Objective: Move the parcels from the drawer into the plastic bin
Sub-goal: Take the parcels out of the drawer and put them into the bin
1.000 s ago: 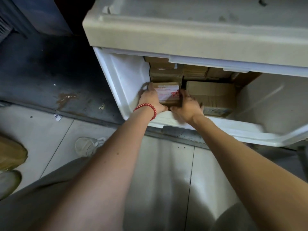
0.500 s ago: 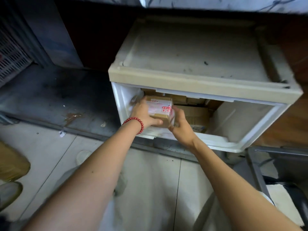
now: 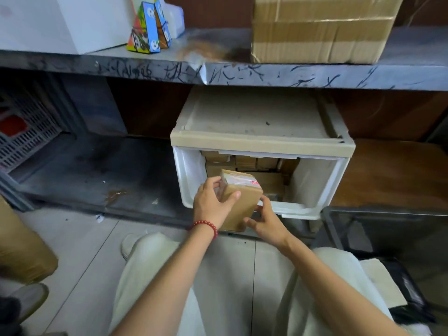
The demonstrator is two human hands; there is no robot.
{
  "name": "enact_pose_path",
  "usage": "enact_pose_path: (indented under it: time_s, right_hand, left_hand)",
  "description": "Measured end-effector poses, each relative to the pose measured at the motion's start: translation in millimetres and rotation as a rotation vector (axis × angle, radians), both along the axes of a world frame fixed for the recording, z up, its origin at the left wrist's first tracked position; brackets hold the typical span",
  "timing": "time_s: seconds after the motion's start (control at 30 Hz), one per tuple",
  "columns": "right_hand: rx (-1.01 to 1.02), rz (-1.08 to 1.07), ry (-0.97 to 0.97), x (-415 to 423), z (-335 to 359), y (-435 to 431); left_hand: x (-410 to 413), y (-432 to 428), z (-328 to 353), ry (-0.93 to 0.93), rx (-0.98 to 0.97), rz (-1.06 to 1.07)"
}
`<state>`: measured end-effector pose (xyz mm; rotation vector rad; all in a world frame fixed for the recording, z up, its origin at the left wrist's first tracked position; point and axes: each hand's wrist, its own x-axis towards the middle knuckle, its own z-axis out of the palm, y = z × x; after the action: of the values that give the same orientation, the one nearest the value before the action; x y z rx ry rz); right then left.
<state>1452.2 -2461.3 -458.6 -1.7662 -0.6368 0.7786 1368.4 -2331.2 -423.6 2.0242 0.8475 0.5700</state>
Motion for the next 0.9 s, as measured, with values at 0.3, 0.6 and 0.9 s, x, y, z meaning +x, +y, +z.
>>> enact_pose_path:
  time_s: [0.3, 0.6, 0.9]
  right_hand:
    - [0.107, -0.022, 0.042, -10.7, 2.2, -5.7]
    - [0.119, -0.14, 0.092, 0.9, 3.0, -5.8]
    - [0.225, -0.028, 0.149, 10.7, -3.6, -1.9]
  left_hand:
    - [-6.4, -3.6, -7.4, -0.032, -0.178, 0.112]
    - [-6.7, 20.1, -18.6, 0.143, -0.34, 0.022]
    - [-26.5, 34.6, -9.9, 0.088, -0.657, 0.109]
